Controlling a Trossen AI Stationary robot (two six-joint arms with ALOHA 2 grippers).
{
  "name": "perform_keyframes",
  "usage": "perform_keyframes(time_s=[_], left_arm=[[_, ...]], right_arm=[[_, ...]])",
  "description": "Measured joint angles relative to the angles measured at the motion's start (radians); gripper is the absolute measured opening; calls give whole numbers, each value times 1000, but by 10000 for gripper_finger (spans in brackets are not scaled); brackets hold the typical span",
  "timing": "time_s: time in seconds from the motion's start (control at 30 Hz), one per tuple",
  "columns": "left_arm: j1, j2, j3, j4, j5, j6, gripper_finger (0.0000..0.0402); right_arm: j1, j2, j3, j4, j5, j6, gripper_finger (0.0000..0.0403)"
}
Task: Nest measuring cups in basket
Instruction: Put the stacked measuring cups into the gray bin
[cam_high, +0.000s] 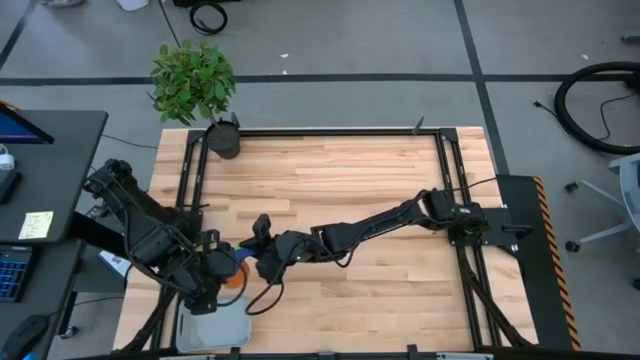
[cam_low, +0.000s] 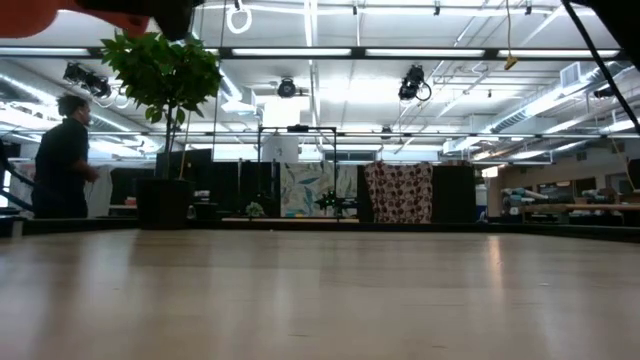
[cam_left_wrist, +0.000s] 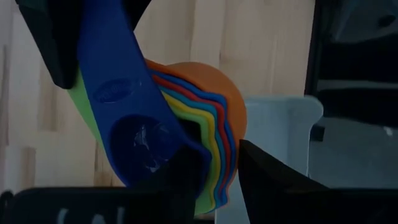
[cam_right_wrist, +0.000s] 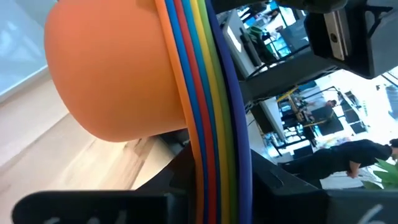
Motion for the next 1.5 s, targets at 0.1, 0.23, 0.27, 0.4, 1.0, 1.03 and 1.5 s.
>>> perform_keyframes(time_s=[0.1,0.23,0.27,0.4,1.0,1.03,1.5], left_arm=[[-20,0,0,-33,16,-27,97],[-60,0,0,-59,17,-74,96],[-74,0,0,-62,16,-89,96],[-128,0,0,-73,8,-158,95],[-244,40,-2,-45,-45,-291,95],[-244,49,-2,-36,-44,-288,95],[-269,80,-3,24,-30,-368,93]], right_arm=[[3,59,92,-29,21,-14,84],[3,133,242,-123,32,-13,84],[3,153,281,-144,31,-15,84],[4,215,372,-146,13,-24,84],[17,218,361,-135,-30,53,83],[17,218,361,-139,-42,56,83],[18,251,360,-91,-142,64,83]])
